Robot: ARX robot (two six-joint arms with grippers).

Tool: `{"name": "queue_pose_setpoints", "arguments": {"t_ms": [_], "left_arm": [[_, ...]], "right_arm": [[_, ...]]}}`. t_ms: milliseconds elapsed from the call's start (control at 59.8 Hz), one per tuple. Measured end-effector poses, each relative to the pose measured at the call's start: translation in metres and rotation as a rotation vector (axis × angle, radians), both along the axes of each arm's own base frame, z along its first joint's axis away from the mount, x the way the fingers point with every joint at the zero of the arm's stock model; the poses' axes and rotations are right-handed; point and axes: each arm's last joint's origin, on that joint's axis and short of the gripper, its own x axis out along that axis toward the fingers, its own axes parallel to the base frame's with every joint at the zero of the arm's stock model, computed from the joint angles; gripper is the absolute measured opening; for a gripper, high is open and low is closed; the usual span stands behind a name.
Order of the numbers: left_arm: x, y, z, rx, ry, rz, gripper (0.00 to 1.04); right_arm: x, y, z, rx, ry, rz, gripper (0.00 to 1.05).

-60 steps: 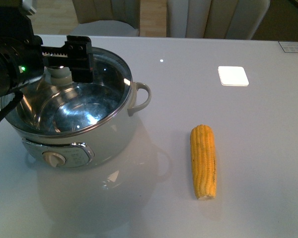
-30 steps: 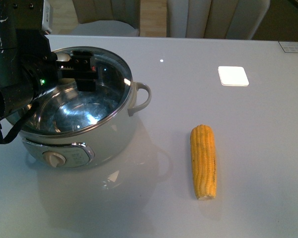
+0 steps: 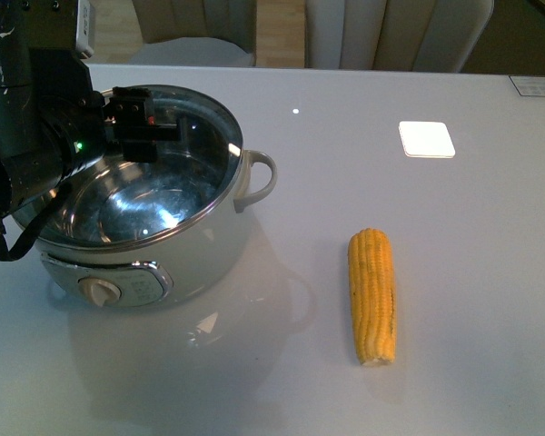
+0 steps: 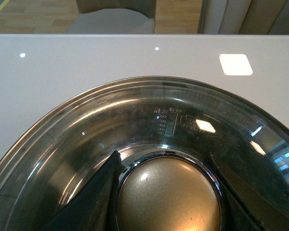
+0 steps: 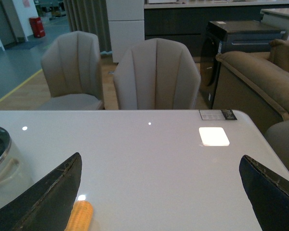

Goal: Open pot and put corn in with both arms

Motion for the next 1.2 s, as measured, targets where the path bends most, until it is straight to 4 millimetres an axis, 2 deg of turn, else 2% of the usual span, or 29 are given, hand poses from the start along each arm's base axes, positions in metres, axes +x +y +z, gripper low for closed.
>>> {"name": "queue_pose_setpoints", "arguments": {"t_ms": [201, 368, 468, 585, 685, 786, 1103, 1204], "left_arm": [[-0.003, 0.0, 0.017, -0.006, 0.008, -0.03, 0.44], [-0.005, 0.004, 0.048, -0.02, -0.046, -0.032, 0.44], [-0.006, 0.012, 0.07, -0.031, -0.088, -0.015, 0.44], [-0.011, 0.028, 0.087, -0.035, -0.13, 0.012, 0.44], [-0.019, 0.054, 0.095, -0.011, -0.169, 0.059, 0.44], [-0.028, 0.081, 0.093, 0.003, -0.172, 0.108, 0.44], [-0.065, 0.192, 0.071, 0.098, -0.189, 0.333, 0.44], [-0.078, 0.223, 0.051, 0.142, -0.181, 0.415, 0.44]], "right_arm": [[0.0, 0.0, 0.0, 0.0, 0.0, 0.0, 0.96], [0.0, 0.0, 0.0, 0.0, 0.0, 0.0, 0.96], [0.0, 0.0, 0.0, 0.0, 0.0, 0.0, 0.96], [0.0, 0.0, 0.0, 0.0, 0.0, 0.0, 0.96], [0.0, 0.0, 0.0, 0.0, 0.0, 0.0, 0.96], [0.0, 0.0, 0.0, 0.0, 0.0, 0.0, 0.96], [0.0, 0.0, 0.0, 0.0, 0.0, 0.0, 0.96], [0.0, 0.0, 0.0, 0.0, 0.0, 0.0, 0.96]]}}
